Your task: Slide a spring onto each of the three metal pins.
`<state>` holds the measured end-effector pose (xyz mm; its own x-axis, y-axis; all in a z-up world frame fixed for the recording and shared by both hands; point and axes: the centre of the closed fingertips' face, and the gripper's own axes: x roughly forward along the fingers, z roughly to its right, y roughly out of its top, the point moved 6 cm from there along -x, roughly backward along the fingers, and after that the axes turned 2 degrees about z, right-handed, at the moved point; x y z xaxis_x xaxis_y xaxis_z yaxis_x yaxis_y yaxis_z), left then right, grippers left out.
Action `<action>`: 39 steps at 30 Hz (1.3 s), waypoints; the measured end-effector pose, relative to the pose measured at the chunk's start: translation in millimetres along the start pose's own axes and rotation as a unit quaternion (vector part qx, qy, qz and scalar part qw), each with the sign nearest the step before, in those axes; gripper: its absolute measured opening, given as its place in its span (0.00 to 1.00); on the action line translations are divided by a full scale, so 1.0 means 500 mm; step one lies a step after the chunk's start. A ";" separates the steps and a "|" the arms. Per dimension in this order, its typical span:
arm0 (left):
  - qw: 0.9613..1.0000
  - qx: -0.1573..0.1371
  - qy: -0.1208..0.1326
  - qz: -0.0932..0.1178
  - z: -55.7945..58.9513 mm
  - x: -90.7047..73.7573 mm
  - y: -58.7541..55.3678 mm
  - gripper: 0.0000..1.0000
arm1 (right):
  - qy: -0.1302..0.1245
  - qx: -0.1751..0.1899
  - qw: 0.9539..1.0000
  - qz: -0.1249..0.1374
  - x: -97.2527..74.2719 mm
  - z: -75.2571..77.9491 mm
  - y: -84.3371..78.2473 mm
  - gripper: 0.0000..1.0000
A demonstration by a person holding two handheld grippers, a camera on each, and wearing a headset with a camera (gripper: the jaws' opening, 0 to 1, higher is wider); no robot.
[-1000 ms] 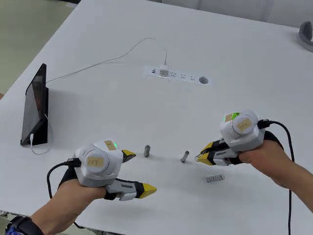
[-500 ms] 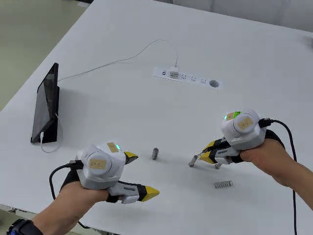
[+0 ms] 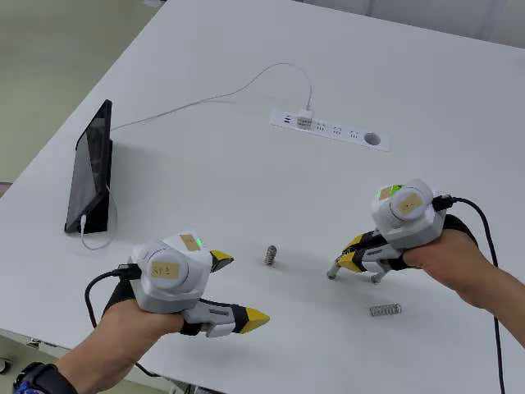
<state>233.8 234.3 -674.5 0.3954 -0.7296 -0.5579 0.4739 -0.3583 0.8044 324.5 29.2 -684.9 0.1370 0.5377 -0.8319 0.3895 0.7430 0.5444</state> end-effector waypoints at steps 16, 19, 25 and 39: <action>1.000 0.003 0.000 -0.001 0.001 0.001 0.004 0.68 | 0.000 -0.025 1.000 -0.017 0.029 -0.003 -0.009 0.13; 1.000 0.003 0.000 -0.001 0.000 0.000 0.004 0.68 | 0.000 -0.030 0.999 -0.021 0.037 -0.002 -0.013 0.13; 1.000 0.002 0.002 -0.001 -0.004 -0.002 0.001 0.68 | 0.000 -0.029 0.999 -0.025 0.055 -0.002 -0.024 0.13; 1.000 0.000 0.005 -0.003 -0.005 -0.003 -0.002 0.68 | -0.009 -0.022 0.999 -0.026 0.083 -0.003 -0.043 0.13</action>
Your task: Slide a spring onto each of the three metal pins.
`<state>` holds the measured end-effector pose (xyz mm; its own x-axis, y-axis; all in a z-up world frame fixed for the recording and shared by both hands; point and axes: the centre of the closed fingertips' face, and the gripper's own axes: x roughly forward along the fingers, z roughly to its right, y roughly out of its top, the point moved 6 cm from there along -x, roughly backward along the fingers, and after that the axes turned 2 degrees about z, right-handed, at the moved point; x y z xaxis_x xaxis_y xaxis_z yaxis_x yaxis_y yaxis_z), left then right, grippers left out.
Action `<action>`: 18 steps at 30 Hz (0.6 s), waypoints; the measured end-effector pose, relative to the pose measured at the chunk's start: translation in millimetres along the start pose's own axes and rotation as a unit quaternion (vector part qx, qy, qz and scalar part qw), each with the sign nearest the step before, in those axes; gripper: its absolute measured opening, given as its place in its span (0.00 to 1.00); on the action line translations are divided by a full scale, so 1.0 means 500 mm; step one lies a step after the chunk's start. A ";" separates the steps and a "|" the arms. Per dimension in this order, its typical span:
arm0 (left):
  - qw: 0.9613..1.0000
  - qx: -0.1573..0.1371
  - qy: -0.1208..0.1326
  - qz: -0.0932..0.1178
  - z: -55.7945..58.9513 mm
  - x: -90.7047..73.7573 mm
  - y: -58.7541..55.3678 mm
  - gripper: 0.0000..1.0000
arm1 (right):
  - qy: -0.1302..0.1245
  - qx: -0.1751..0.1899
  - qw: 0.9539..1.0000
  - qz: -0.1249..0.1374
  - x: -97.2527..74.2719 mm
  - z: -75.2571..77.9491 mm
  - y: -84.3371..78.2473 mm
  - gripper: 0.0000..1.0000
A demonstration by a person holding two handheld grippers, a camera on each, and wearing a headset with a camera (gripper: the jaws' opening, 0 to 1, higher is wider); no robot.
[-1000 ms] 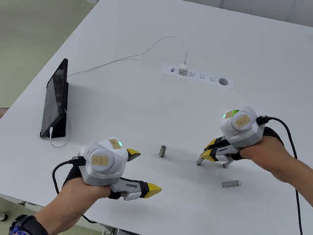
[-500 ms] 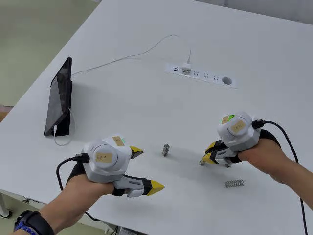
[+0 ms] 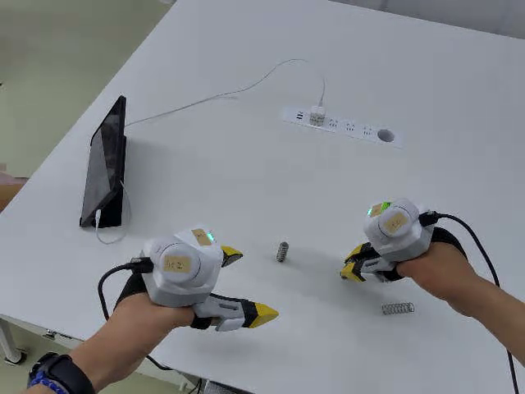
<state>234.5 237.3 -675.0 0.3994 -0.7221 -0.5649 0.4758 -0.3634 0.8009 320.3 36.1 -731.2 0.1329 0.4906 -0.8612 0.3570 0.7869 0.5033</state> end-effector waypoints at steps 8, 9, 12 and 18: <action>1.000 0.003 -0.001 0.000 0.004 0.001 0.003 0.68 | 0.006 0.006 1.000 0.000 -0.004 -0.010 -0.006 0.18; 1.000 0.003 -0.002 -0.001 0.005 0.002 0.004 0.68 | 0.005 0.006 1.000 0.000 -0.008 -0.010 -0.006 0.20; 1.000 0.005 -0.003 -0.001 0.007 0.002 0.005 0.68 | -0.005 0.005 1.000 0.004 -0.023 -0.005 -0.008 0.22; 1.000 0.008 -0.006 0.000 0.011 0.004 0.010 0.68 | -0.025 0.030 0.998 0.041 -0.065 -0.006 -0.006 0.31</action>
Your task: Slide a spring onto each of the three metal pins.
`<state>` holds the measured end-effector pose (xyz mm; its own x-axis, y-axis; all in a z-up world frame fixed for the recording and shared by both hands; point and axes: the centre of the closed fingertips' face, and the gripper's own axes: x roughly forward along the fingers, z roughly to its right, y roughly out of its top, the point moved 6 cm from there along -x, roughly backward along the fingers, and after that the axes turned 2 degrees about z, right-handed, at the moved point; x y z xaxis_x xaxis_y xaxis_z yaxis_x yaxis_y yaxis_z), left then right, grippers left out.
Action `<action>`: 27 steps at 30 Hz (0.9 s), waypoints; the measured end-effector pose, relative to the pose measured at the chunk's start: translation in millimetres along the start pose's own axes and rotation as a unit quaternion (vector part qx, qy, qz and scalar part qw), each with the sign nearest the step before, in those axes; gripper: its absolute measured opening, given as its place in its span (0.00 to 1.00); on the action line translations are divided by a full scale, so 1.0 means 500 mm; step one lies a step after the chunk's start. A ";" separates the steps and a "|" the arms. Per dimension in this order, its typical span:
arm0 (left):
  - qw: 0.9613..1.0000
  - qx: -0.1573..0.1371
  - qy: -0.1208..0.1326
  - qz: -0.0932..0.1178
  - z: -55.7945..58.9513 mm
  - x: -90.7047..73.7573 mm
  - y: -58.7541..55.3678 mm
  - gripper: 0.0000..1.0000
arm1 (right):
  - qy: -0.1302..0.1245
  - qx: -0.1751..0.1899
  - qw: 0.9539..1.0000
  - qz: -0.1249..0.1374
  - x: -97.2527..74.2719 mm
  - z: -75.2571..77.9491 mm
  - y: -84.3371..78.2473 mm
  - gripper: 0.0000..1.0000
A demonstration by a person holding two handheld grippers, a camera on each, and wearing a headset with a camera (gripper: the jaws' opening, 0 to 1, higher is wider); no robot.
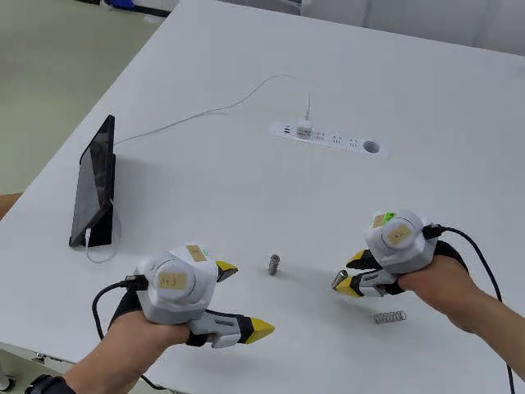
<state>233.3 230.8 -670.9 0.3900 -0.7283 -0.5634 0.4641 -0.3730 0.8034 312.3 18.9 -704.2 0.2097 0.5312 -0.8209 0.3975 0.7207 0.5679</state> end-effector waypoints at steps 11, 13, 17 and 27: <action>1.000 -0.003 -0.005 0.007 0.015 0.006 0.014 0.68 | -0.029 0.030 0.999 0.032 -0.042 -0.028 -0.025 0.46; 1.000 -0.001 -0.006 0.005 0.018 0.005 0.017 0.68 | -0.035 0.041 0.998 0.036 -0.049 -0.033 -0.033 0.48; 1.000 0.000 -0.006 0.003 0.020 0.004 0.020 0.67 | -0.043 0.066 0.995 0.055 -0.061 -0.043 -0.044 0.51; 1.000 -0.005 -0.004 0.002 0.028 0.002 0.023 0.69 | -0.050 0.115 0.988 0.090 -0.078 -0.071 -0.074 0.59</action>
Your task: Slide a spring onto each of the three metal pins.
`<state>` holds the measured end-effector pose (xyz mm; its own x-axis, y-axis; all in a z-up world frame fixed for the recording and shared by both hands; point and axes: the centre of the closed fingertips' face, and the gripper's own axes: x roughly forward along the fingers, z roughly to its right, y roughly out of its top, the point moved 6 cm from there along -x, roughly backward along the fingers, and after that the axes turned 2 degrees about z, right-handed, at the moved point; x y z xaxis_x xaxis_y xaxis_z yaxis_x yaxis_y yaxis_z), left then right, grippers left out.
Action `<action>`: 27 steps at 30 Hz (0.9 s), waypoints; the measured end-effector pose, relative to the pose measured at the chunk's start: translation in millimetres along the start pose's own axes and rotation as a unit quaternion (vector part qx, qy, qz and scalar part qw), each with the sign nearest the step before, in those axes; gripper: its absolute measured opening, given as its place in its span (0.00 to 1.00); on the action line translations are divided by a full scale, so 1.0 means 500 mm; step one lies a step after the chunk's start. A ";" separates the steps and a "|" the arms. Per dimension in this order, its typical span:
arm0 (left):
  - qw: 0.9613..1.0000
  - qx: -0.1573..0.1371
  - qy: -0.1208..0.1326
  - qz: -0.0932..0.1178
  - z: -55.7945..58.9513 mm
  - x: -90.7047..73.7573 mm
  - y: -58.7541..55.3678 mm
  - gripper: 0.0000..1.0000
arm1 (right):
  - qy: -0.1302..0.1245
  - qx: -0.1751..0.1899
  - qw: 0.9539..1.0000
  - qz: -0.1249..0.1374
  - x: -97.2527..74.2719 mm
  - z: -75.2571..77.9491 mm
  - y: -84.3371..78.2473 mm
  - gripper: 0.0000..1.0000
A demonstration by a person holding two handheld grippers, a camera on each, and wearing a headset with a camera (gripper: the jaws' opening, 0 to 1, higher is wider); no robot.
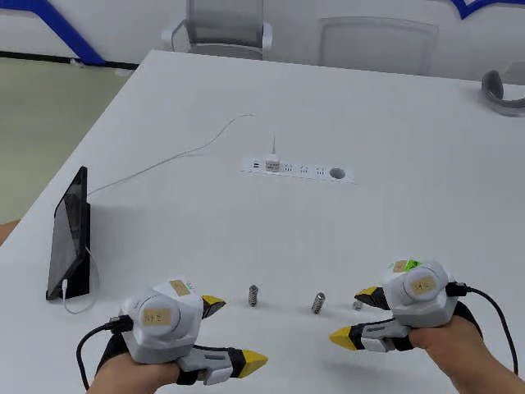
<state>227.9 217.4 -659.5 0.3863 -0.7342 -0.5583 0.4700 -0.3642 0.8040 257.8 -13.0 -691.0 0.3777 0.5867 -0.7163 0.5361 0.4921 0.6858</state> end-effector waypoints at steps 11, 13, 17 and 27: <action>1.000 -0.003 0.003 -0.002 0.007 0.004 0.004 0.70 | -0.009 0.063 0.997 0.043 -0.036 -0.007 -0.036 0.68; 1.000 -0.002 0.002 -0.003 0.008 0.008 0.004 0.70 | -0.013 0.068 0.996 0.047 -0.045 -0.006 -0.043 0.69; 1.000 -0.003 -0.001 -0.005 0.013 0.014 0.006 0.71 | -0.022 0.083 0.994 0.061 -0.063 -0.004 -0.052 0.71; 1.000 -0.001 -0.011 -0.010 0.029 0.038 0.016 0.72 | -0.044 0.110 0.989 0.087 -0.114 0.006 -0.084 0.75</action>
<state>227.3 192.2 -660.7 0.3595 -0.7393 -0.5693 0.4794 -0.3771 0.7924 216.1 -69.2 -679.4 0.5382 0.5869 -0.6049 0.6043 0.2315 0.7624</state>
